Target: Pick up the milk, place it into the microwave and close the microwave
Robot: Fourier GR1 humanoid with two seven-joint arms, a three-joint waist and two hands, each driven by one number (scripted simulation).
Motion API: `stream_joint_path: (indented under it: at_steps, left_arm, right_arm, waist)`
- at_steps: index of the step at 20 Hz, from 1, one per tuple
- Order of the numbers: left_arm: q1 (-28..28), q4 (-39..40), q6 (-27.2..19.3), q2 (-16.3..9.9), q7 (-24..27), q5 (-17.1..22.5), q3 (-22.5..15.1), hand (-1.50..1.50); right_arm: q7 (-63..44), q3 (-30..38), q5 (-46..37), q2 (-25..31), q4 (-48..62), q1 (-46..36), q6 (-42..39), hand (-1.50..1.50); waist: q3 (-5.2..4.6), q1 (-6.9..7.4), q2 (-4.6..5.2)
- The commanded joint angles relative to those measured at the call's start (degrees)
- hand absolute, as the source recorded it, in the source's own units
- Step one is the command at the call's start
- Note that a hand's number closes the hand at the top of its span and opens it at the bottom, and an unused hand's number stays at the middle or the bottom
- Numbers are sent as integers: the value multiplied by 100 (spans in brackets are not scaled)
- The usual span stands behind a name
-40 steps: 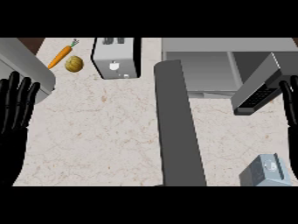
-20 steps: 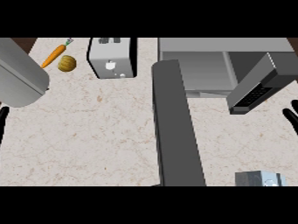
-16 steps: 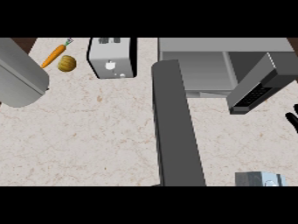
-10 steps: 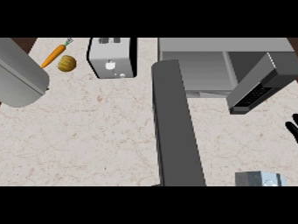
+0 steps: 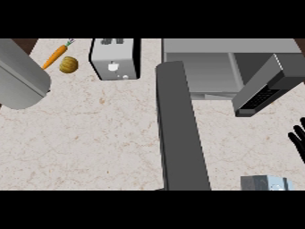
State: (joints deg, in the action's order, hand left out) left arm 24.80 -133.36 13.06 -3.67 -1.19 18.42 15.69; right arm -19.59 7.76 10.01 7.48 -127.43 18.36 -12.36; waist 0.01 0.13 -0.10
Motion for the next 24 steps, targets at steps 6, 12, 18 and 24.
stream_joint_path:
  at_steps: [6,12,18,24]
  left_arm:
    - [152,-150,241,173,-50,100,238,-150]
    - [510,-336,591,308,6,260,462,-150]
    - [363,133,856,208,243,504,832,-150]
    - [681,-380,828,360,-43,484,523,-150]
  right_arm:
    - [1541,233,-808,-212,1433,390,-261,-150]
    - [1995,717,-811,-9,2301,167,-418,-150]
    - [2606,759,-839,-109,2817,363,-746,-150]
    - [3519,919,-1110,90,3985,93,-967,-150]
  waist:
    - [2,-6,3]
    - [0,20,2]
    - [-1,11,1]
    - [1,22,2]
